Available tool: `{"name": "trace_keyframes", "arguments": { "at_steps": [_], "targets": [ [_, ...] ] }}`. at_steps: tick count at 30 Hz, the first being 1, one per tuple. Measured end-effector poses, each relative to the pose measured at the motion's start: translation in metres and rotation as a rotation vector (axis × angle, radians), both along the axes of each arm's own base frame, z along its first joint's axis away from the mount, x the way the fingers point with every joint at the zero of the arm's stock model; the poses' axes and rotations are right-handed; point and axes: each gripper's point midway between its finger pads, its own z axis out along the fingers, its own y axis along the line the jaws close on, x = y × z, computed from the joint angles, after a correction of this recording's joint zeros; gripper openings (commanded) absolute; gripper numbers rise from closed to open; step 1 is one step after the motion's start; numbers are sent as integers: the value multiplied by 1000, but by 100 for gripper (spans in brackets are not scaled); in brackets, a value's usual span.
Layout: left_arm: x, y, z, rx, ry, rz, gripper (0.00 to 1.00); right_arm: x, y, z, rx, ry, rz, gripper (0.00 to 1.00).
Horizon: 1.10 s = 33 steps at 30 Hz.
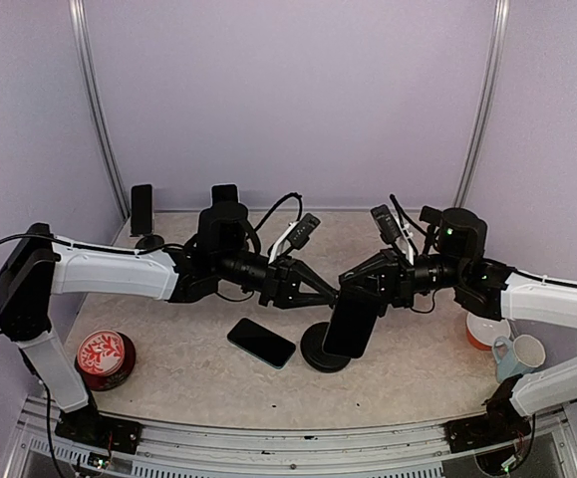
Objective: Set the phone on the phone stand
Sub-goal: Install the phone onto the phone stand.
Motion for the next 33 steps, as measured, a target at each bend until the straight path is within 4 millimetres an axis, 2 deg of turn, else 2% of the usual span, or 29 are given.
{"name": "trace_keyframes", "arguments": {
  "at_steps": [17,33],
  "targets": [
    [-1,2,2,6,-3,3,0,1,0,2,5,32,-1,0],
    [4,-1,-7,43,21,24,0,9,2,-9,-23,128,-19,0]
  ]
}}
